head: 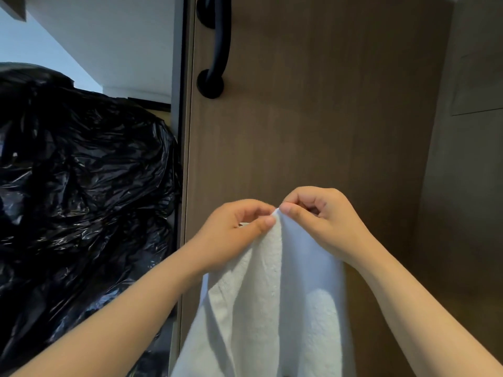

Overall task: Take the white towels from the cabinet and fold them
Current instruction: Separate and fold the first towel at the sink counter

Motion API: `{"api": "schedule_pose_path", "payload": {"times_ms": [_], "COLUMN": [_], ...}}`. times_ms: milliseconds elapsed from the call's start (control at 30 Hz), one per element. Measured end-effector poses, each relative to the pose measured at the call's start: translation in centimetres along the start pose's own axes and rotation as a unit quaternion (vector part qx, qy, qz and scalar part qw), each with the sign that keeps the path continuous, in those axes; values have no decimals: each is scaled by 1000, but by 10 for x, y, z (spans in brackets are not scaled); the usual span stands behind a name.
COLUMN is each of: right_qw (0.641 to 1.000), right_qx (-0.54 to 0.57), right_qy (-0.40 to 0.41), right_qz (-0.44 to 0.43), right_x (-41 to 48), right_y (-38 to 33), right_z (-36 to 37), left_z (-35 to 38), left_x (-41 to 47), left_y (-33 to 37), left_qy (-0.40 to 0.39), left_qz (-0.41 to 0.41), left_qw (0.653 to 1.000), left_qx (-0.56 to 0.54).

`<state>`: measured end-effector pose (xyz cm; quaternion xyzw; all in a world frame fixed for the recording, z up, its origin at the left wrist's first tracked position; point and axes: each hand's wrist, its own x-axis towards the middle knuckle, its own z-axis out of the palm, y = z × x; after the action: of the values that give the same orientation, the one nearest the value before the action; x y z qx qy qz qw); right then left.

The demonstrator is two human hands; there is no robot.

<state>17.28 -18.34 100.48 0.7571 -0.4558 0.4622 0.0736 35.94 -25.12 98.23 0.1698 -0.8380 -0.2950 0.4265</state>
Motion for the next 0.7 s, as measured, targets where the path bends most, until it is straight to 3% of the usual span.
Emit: {"api": "schedule_pose_path", "payload": {"times_ms": [100,267,333,567,700], "right_qw": [1000,996,993,991,995], "right_qx": [10,2,1,-56,-65], "right_qy": [-15,-30,-43,-4,-13], "right_qz": [16,87,113,123,80], "right_x": [-2,-15,-22,-29,-24], "right_y": [1,21,31,50,37], "right_z": [5,3,1,0,6], "left_z": [-3,-28,-39,-46,-44], "left_x": [-1,4,3,-3,-10], "left_y": [-9,-26,-31,-50,-40], "left_qy": [44,220,251,263,191], "left_qz": [-32,-68,-87,-131,-102], "left_qw": [998,971,960,942,939], "left_qx": [-44,70,91,162,268]}}
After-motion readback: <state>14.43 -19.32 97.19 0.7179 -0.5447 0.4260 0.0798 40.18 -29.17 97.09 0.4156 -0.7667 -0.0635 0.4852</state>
